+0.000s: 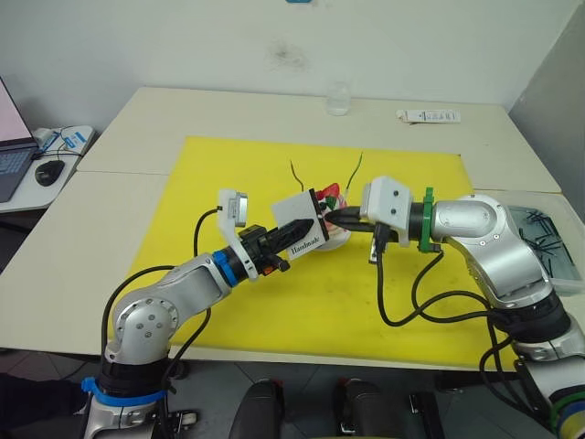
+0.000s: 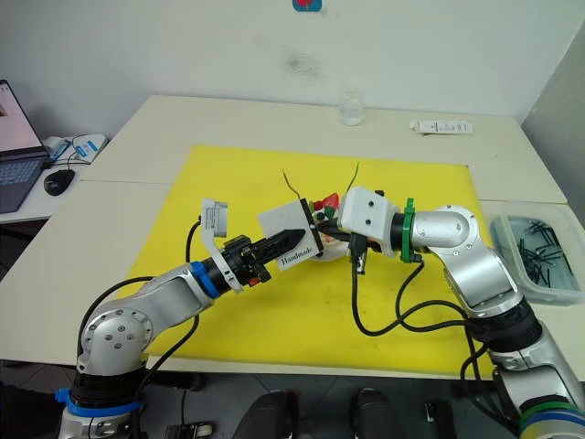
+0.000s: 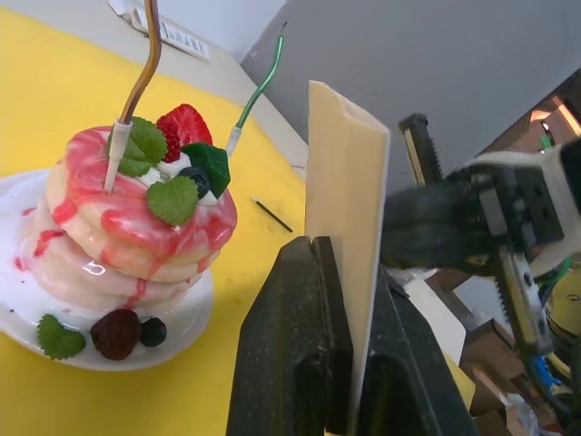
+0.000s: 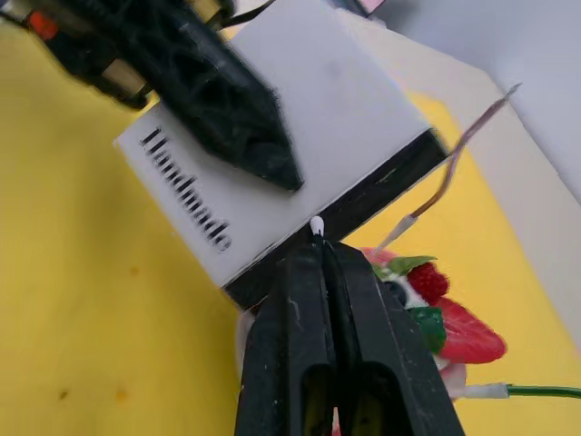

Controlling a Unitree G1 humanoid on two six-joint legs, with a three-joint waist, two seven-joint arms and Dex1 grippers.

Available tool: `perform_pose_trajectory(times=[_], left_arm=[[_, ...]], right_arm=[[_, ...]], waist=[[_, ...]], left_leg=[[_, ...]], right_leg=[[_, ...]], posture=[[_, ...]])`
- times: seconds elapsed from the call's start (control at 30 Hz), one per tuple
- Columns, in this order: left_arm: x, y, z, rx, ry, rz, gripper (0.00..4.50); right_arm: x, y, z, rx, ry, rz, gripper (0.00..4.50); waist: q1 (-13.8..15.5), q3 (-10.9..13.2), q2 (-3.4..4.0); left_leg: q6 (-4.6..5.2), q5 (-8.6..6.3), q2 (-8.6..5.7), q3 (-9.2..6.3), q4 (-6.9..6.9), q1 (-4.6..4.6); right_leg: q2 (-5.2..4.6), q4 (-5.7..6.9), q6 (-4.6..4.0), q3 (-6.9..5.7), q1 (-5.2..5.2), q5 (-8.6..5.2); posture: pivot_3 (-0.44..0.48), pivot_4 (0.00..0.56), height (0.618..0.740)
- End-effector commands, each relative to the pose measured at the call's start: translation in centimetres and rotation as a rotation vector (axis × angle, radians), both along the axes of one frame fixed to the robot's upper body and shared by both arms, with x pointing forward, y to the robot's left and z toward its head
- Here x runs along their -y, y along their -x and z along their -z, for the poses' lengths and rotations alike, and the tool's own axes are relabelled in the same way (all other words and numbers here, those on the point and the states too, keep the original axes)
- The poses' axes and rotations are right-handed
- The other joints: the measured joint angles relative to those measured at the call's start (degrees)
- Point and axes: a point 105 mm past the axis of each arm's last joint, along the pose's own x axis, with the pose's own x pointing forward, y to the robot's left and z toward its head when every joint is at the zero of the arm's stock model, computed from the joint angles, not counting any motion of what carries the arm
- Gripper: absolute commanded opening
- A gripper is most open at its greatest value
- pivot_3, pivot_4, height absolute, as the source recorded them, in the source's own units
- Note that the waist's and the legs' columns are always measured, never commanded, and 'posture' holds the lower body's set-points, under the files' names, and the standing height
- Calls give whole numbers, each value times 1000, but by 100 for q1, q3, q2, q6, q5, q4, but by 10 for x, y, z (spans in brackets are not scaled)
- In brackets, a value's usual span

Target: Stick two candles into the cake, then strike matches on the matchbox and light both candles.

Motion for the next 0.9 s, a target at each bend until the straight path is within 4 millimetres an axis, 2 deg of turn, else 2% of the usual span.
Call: perform_pose_trajectory(times=[0.03,0.1,0.2,0.33,0.43,0.63,0.9], left_arm=[[-9,4,-40,123,102,5,0],[-9,6,-50,130,129,37,0],[-7,16,-37,94,85,83,0],[-7,18,-17,56,24,66,0],[-6,9,-9,32,11,20,0],[5,0,-3,-3,12,7,0],[11,-5,-6,-21,43,-8,0]], right_arm=[[22,23,15,-66,184,-98,54],[35,20,10,-61,219,-76,54],[46,-2,-12,1,170,19,54],[39,-20,-37,80,33,81,54],[28,-19,-48,124,-43,66,54],[11,-9,-47,162,-87,19,54],[2,-9,-45,189,-90,3,54]], waist=[[31,1,1],[28,3,0],[-40,2,0],[-67,3,-2],[-12,3,-2],[16,3,-2],[8,3,-2]], left_leg=[[0,0,0,-2,1,0],[0,0,0,-3,10,-3],[1,-1,1,8,21,14],[0,0,1,5,26,28],[0,1,4,-7,29,28],[0,0,-5,4,33,15],[0,0,0,0,33,18]], right_leg=[[0,-1,0,-2,2,0],[-1,0,0,-4,2,0],[-1,13,7,8,11,5],[0,39,4,10,12,5],[4,52,-3,1,11,1],[-1,40,1,8,10,2],[-2,46,3,5,10,3]], posture=[[0,150,740],[0,150,740],[0,150,740],[0,150,740],[0,150,740],[0,150,740],[0,150,740]])
